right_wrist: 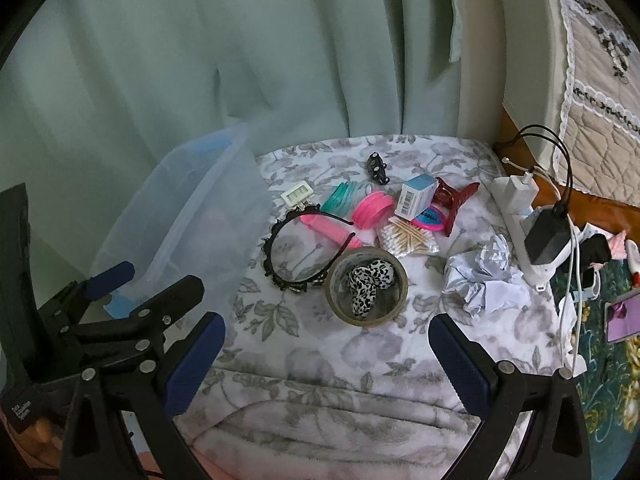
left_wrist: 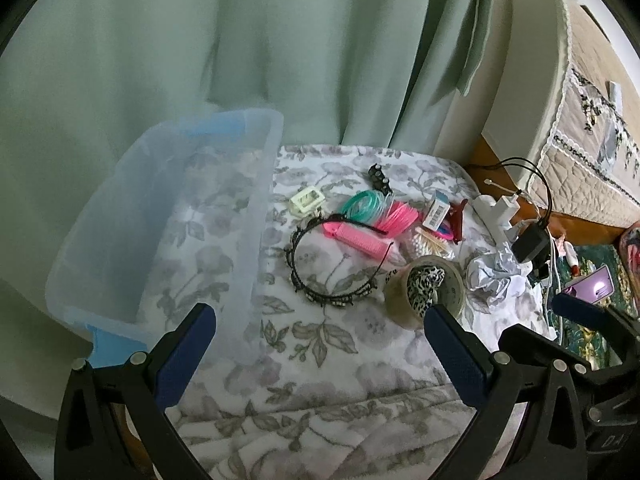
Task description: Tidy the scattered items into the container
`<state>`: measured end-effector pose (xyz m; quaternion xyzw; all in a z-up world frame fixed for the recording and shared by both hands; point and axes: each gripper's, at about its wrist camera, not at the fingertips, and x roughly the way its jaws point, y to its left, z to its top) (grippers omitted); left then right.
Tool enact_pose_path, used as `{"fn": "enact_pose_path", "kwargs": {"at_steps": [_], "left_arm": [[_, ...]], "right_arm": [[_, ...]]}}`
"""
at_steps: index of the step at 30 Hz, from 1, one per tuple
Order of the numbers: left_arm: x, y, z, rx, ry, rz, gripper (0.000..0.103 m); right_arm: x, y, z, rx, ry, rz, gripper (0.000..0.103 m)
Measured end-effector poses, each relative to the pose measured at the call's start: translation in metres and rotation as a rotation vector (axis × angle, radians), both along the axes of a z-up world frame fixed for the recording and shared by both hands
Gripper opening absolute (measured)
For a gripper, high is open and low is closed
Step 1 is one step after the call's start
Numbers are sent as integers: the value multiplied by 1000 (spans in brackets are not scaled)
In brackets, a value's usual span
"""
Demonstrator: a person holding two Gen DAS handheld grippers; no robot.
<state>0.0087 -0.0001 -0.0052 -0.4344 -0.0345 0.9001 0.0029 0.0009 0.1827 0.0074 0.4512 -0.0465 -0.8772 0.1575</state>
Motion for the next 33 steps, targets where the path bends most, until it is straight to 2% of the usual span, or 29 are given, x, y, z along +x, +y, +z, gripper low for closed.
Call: {"fn": "enact_pose_path", "kwargs": {"at_steps": [5,9,14,24,33], "left_arm": [[6,1,0,1,13,27,103],[5,-1,1,18,14,35,103],[5,4,2,-26,23,50,103],[4,8,4,-49,46,52,103],[2,9,1,-17,35,35,103]], "right_arm": [[3,1,-3,-15,-16,-21,103],[6,1,0,-7,16,-27,103],[6,0,-1,1,24,-25,103],[5,3,-3,-10,38,-18,103],[3,8,-5,-37,48,3,103]]}}
